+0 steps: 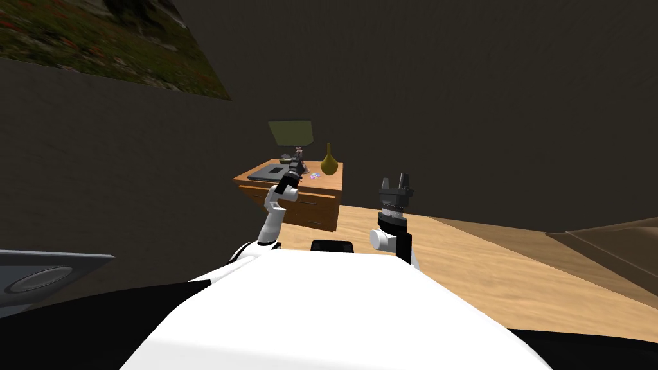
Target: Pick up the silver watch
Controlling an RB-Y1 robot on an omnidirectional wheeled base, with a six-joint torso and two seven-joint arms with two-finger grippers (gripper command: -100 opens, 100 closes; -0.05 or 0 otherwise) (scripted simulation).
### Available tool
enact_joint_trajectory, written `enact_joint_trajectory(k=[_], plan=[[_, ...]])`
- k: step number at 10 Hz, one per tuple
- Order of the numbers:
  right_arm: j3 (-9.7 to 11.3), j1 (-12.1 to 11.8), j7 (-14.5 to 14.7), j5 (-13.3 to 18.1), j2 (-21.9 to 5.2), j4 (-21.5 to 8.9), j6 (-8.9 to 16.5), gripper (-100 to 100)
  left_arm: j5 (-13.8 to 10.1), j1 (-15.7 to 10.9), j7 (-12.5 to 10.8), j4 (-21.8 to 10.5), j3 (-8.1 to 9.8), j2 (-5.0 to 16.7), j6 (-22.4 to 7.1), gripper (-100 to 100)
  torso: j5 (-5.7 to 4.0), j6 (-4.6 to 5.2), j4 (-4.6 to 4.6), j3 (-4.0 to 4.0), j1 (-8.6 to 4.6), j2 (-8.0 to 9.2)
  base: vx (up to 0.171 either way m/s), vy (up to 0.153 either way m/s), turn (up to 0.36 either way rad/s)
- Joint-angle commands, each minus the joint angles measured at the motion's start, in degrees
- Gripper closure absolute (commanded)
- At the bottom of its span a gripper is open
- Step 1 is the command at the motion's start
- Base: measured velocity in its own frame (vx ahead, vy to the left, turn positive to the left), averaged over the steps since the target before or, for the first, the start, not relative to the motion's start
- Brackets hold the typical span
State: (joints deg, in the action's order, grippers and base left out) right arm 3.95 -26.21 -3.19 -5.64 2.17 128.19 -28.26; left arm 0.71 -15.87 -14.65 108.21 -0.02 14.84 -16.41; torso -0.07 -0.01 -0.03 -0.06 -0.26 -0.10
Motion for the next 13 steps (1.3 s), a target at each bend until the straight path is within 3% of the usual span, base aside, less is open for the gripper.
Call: enact_joint_trajectory(k=[1,5,6,7,9,11,12,13], plan=[[0.0,0.0,0.0,0.0,0.0,0.0,0.0,0,-0.22,-1.8,-0.21,-1.32,0.17,0.35,-1.31,-100,0.0,0.0,0.0,0.0,0.0,0.0,0.004,-0.033,0.0],[0.0,0.0,0.0,0.0,0.0,0.0,0.0,0,-0.56,-9.31,-1.23,-7.97,1.29,1.13,-8.58,-100,0.01,-0.01,0.01,0.02,0.03,0.04,0.005,-0.062,0.02],[0.0,0.0,0.0,0.0,0.0,0.0,0.0,0,-0.56,-9.34,-1.23,-7.97,1.29,1.13,-9.2,-100,0.01,-0.01,0.01,0.02,0.04,0.04,0.006,-0.026,0.0],[0.0,0.0,0.0,0.0,0.0,0.0,0.0,0,-0.74,-11.91,-1.63,-10.64,1.9,1.45,-11.41,-100,0.04,-0.02,0.01,0.03,0.17,0.05,0.008,-0.034,0.02],[0.0,0.0,0.0,0.0,0.0,0.0,0.0,0,-0.74,-13.07,-1.63,-11.48,1.9,1.45,-13.25,-100,0.04,-0.02,0.01,0.02,0.16,0.03,0.007,-0.029,0.009],[0.0,0.0,0.0,0.0,0.0,0.0,0.0,0,-0.91,-16.75,-1.94,-15.11,2.54,1.73,-16.89,-100,0.04,-0.02,0.01,0.02,0.15,0.02,0.013,-0.041,0.021],[0.0,0.0,0.0,0.0,0.0,0.0,0.0,0,-0.91,-16.75,-1.94,-15.11,2.54,1.73,-17.35,-100,0.04,-0.02,0.0,0.01,0.15,0.02,0.006,-0.015,-0.004],[0.0,0.0,0.0,0.0,-0.01,0.0,0.0,0,-1.07,-19.3,-2.16,-17.79,3.2,1.98,-19.51,-100,0.05,-0.02,0.01,0.02,0.23,0.05,0.016,-0.027,0.021]])
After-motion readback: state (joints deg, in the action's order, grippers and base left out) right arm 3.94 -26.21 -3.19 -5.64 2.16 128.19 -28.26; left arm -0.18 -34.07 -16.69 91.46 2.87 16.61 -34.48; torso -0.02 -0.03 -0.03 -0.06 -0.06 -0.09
